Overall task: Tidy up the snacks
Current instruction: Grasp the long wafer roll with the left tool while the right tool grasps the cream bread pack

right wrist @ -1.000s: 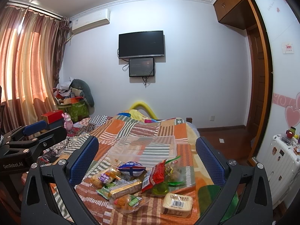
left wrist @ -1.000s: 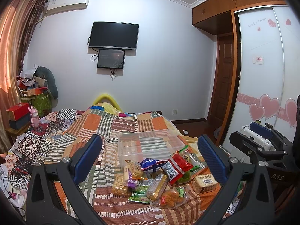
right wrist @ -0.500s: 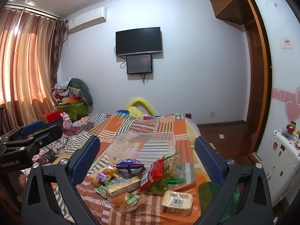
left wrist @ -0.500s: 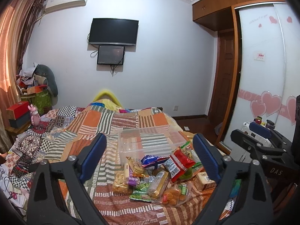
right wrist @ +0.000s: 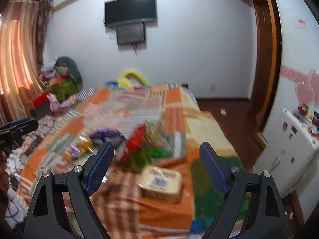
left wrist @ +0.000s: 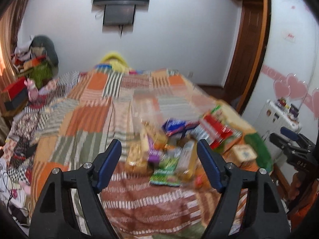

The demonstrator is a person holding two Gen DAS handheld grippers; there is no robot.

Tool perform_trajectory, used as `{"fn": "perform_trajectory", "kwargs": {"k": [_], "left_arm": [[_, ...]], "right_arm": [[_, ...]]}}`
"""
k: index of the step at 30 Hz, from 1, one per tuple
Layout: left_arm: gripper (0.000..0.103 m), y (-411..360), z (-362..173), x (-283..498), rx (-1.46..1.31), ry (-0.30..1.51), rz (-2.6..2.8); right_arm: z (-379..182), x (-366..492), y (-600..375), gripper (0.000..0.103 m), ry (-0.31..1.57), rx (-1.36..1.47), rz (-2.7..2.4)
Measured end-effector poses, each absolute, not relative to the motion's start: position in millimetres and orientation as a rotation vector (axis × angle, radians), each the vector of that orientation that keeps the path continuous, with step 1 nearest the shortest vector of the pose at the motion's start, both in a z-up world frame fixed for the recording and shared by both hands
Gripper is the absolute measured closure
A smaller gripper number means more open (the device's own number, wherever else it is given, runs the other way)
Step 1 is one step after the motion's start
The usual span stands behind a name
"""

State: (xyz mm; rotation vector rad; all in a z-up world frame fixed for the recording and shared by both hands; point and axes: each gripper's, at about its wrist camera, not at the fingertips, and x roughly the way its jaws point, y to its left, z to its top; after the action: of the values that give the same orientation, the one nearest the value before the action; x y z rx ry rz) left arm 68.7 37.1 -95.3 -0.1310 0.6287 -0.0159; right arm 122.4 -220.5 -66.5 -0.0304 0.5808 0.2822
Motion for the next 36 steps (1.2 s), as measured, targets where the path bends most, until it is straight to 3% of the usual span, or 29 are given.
{"fn": "perform_trajectory", "kwargs": {"k": [8,9,11,14,33,36], "left_arm": [[0.026,24.0,-133.5,103.0,-0.134,0.757,-0.081],[0.029,18.9,-135.5,106.5,-0.126,0.766,-0.093],[0.044,7.7,-142.2,116.2,-0.107,0.798,-0.127],[0.051,-4.4,-150.9,128.7,-0.100,0.836,-0.167],[0.052,-30.2,-196.9,180.4,-0.038,0.965,-0.247],[0.061,-31.3,-199.2,182.3,-0.040,0.958,-0.257]], "right_arm": [[-98.7,138.8,-239.9,0.017,0.748,0.035,0.265],[-101.7,140.2,-241.2,0.017,0.761,0.044,0.268],[-106.9,142.0,-243.4,0.017,0.783,0.053,0.274],[-111.2,148.7,-240.9,0.017,0.804,0.071,0.298],[-130.5,158.4,-231.0,0.017,0.864,0.131,0.403],[-130.3,161.1,-228.3,0.015,0.875,0.133,0.405]]}}
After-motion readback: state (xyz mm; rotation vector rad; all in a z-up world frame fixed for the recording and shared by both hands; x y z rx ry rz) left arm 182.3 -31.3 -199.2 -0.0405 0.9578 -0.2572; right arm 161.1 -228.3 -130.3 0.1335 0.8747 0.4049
